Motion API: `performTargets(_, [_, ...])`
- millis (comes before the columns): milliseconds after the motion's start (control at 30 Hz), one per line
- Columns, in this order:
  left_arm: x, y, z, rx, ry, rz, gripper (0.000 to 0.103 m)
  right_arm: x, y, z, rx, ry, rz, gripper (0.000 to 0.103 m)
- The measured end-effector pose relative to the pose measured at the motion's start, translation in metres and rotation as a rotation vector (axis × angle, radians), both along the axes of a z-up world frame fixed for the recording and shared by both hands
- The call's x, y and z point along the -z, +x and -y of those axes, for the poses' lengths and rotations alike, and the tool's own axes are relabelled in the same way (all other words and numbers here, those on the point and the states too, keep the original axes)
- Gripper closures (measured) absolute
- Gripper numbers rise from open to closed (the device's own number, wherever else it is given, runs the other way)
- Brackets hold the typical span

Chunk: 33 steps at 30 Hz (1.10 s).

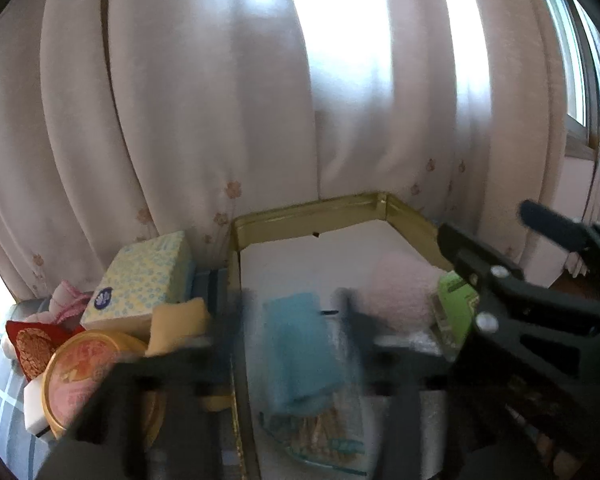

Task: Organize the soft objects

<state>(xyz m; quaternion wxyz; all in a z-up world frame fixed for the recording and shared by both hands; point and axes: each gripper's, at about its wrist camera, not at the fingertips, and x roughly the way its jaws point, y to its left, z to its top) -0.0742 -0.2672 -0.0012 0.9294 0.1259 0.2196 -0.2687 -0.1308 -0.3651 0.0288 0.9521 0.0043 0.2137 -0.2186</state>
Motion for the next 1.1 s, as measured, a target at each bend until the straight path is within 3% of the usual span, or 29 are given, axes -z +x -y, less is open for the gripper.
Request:
performTargets(33, [-0.003,-0.007,-0.002,0.003,-0.012,0.039,0.004,-0.002,-0.005,0.000,0.009,0.005,0.030,0.012])
performTargets(67, [-0.006,-0.016,-0.003,0.008,-0.025,0.095,0.000,-0.004,-0.011,0.001,0.016,0.010,0.062,0.009])
performTargets(133, [-0.008,-0.032,0.000,0.026,-0.002,0.201,0.000,-0.007,-0.021,0.000,0.026,0.016,0.118,0.009])
performTargets(233, [-0.007,-0.040,0.006,0.039,0.045,0.241,0.000,-0.008,-0.023,-0.001,0.043,0.015,0.126,0.008])
performTargets(1100, [-0.009,-0.019,-0.040,-0.068,-0.030,0.152,0.000,-0.011,-0.028,-0.006,0.094,0.005,0.137,0.009])
